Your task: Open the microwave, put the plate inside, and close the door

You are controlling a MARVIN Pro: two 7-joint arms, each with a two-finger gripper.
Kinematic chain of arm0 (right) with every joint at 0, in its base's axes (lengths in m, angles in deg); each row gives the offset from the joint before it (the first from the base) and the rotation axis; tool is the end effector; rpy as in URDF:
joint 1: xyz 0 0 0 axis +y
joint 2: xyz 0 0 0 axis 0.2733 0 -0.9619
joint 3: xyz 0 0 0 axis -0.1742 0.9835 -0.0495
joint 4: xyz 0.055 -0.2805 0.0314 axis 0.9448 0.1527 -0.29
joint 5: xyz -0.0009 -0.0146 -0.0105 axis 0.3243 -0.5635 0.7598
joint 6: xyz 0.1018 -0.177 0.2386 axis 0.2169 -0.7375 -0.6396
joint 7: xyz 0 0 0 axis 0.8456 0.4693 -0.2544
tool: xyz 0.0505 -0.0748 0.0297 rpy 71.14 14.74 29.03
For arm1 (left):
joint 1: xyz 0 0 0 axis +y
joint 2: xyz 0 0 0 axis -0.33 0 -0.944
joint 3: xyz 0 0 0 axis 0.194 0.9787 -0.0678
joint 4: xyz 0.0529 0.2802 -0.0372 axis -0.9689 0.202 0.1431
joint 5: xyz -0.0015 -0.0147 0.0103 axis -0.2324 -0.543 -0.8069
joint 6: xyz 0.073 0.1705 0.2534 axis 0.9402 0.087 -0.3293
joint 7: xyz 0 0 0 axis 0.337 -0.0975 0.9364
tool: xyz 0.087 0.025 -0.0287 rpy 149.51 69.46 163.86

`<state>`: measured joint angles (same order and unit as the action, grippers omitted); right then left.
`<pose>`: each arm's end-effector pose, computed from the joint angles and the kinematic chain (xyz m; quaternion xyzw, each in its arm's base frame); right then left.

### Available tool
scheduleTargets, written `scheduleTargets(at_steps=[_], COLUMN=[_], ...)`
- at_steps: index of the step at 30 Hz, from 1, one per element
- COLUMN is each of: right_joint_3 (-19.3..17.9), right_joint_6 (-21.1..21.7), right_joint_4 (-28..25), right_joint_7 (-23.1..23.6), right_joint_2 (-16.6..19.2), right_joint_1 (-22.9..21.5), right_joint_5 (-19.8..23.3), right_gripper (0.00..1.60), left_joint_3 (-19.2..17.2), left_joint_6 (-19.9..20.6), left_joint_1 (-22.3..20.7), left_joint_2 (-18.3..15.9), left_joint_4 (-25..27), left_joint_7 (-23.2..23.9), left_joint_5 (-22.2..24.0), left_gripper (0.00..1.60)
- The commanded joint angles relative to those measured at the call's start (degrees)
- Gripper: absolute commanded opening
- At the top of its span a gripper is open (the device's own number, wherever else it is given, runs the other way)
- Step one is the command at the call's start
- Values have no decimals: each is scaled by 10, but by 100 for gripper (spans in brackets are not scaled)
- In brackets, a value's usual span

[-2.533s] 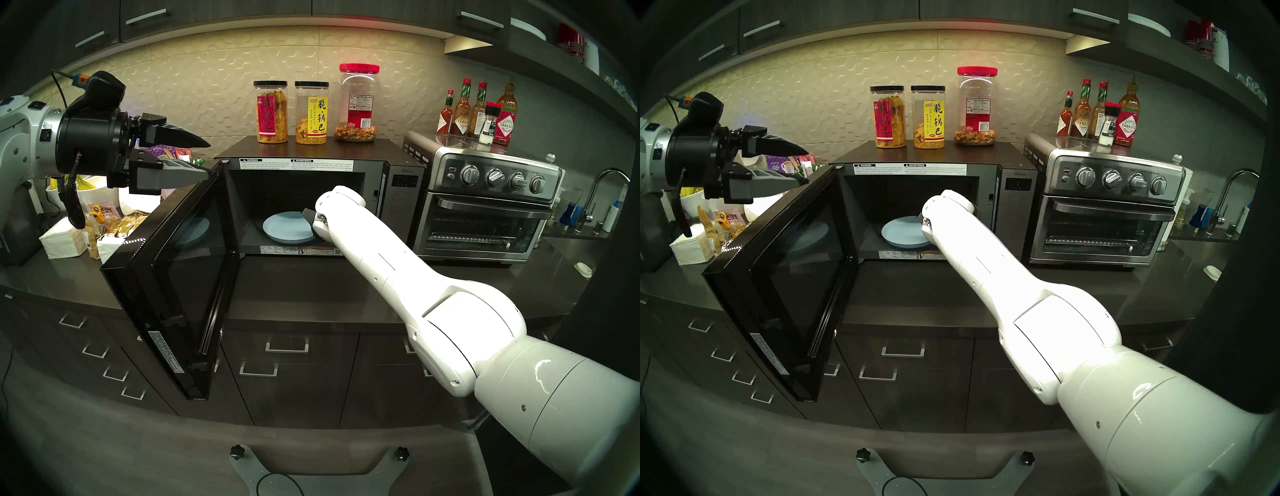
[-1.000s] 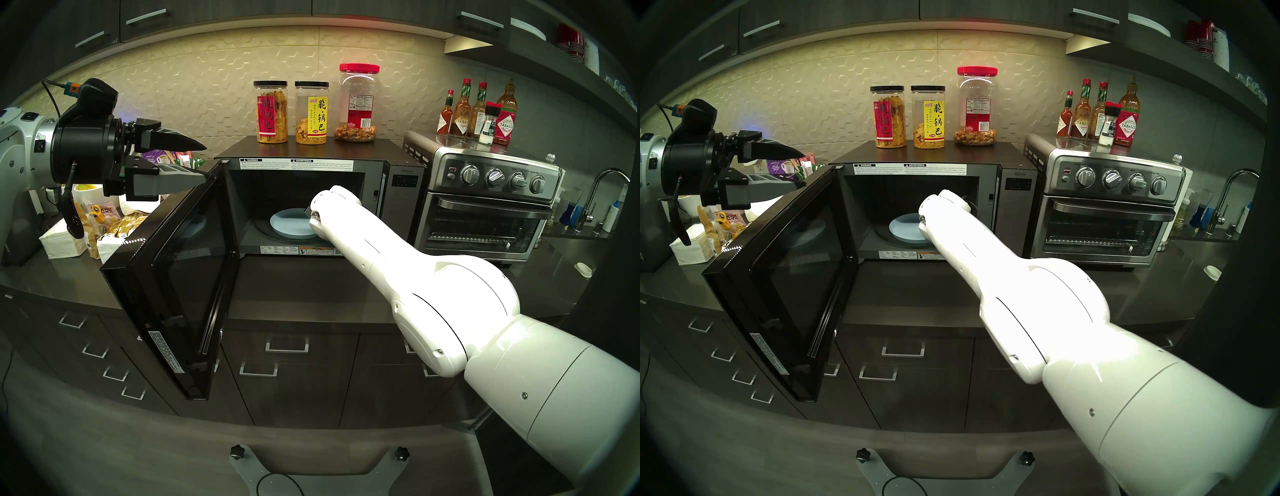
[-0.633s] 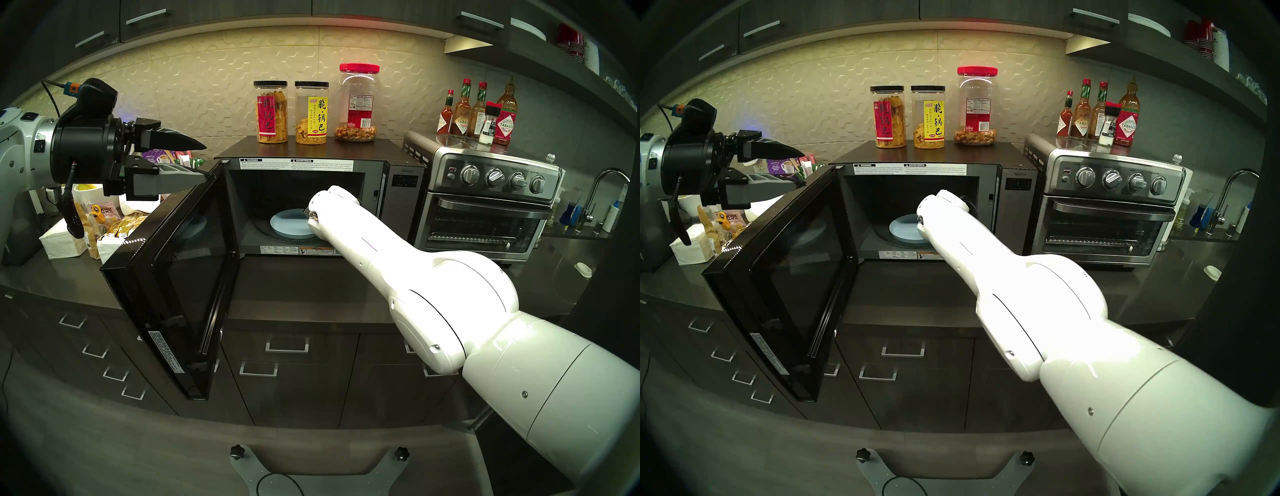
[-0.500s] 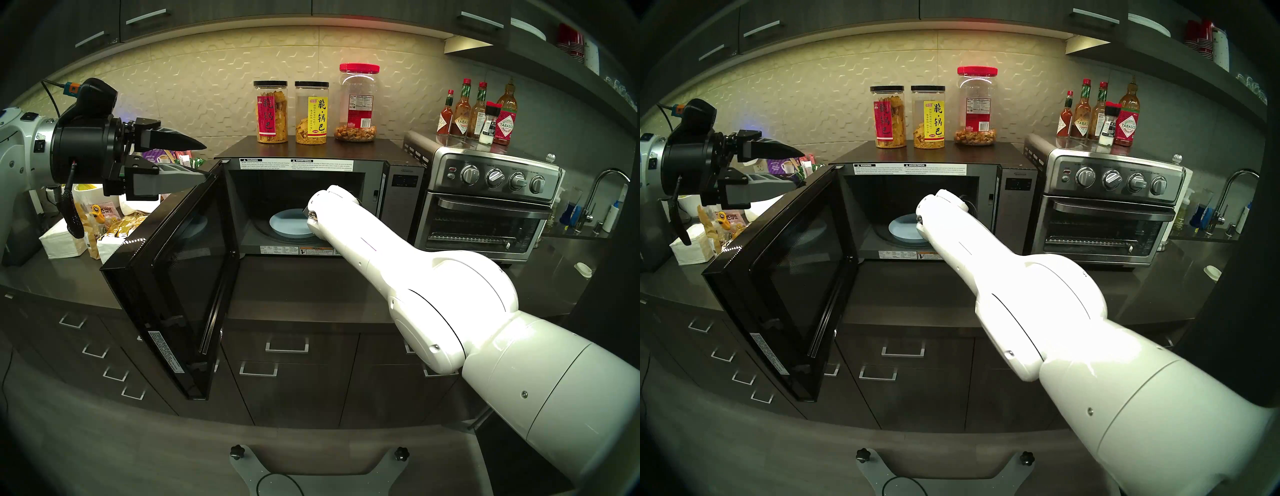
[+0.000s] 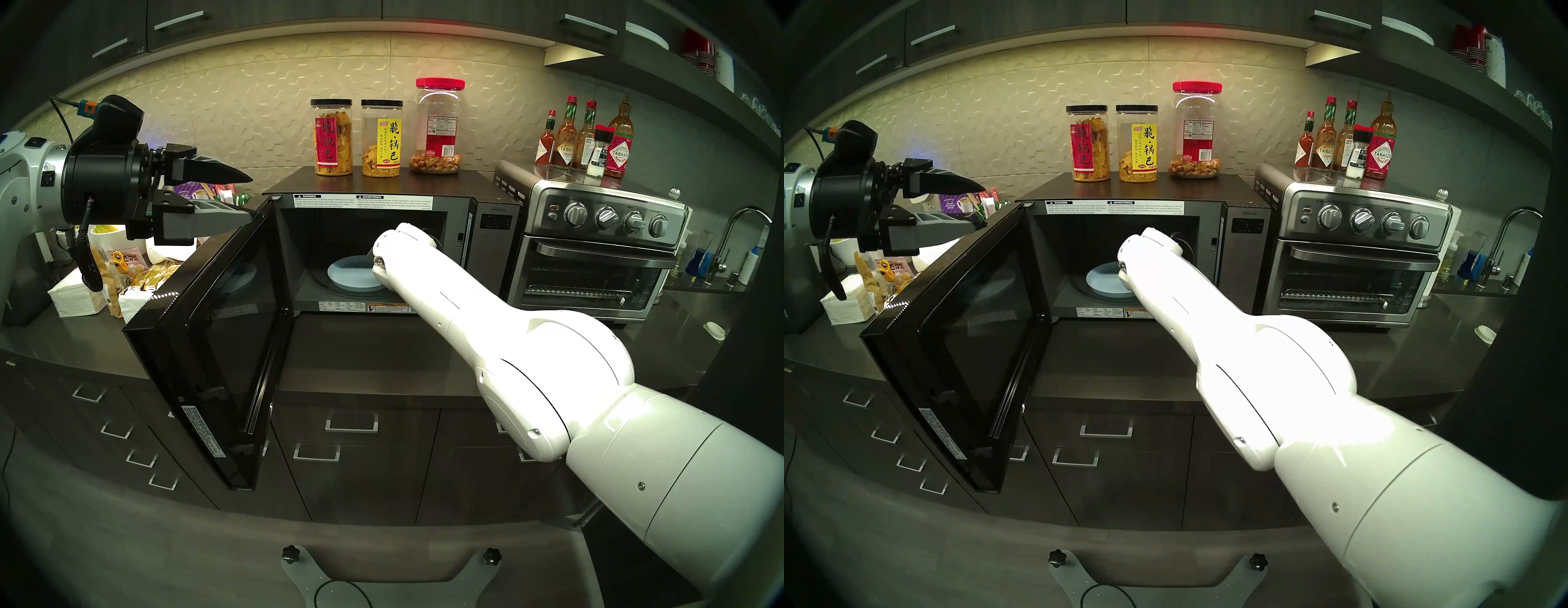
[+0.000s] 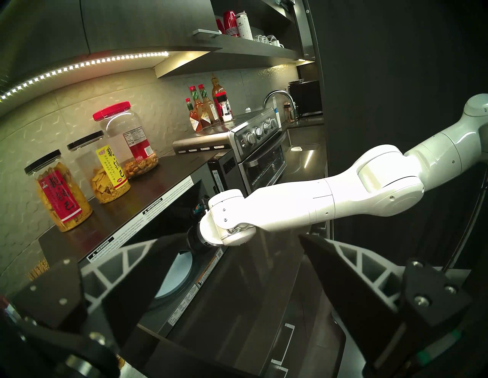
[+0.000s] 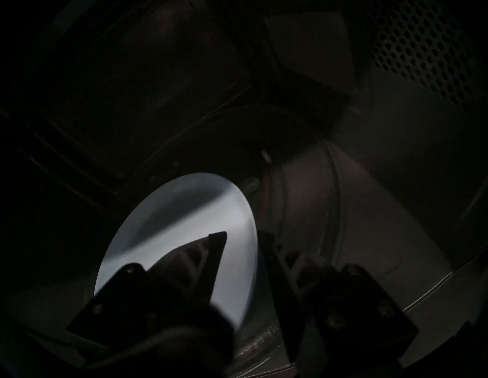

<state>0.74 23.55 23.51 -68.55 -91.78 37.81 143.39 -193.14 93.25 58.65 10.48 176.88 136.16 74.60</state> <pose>0.6321 0.1994 -0.1468 -0.8447 0.2296 -0.4625 0.1412 0.3084 0.1116 0.0849 0.6400 -0.4791 0.5613 0.2142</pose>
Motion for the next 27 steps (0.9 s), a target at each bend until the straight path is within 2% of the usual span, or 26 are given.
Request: scheduleTargets(at_steps=[1,5,8,9,10,13,19,20,25,26,27], right_joint_3=[1,2,1,0,0,10,20,20,25,26,26], right_joint_6=[9,16,24,30,32,48,75,77,100,102,106], right_joint_4=[-52,-80,-99,-121,-116,-135,-190,-183,-238,-228,-246], right_joint_7=[-10,-20,-28,-32,-30,-28,-30,-29,-32,-29,-32], right_joint_2=[14,22,28,34,33,39,59,57,78,77,83], right_joint_1=[9,20,25,34,31,38,63,61,88,83,91], right_joint_5=[-2,-2,-1,0,1,-6,-10,-10,-11,-11,-11], right_gripper=[109,109,104,102,98,105,93,92,97,93,93], left_joint_3=[-7,-6,-6,-6,-6,-6,-5,-5,-5,-5,-5], left_joint_6=[1,2,2,2,2,2,1,1,1,1,1], left_joint_1=[-5,-6,-6,-6,-6,-6,-7,-7,-7,-7,-7], left_joint_2=[-1,-1,-1,-1,-1,0,0,0,0,0,0], left_joint_4=[-1,-1,-1,-1,-1,-1,-1,-1,-1,-1,-1], left_joint_7=[-1,-1,-1,-1,-1,0,0,0,1,1,1], left_joint_5=[1,1,1,1,1,0,-1,-1,-1,-1,-2], left_gripper=[160,160,160,160,160,160,160,160,160,160,160])
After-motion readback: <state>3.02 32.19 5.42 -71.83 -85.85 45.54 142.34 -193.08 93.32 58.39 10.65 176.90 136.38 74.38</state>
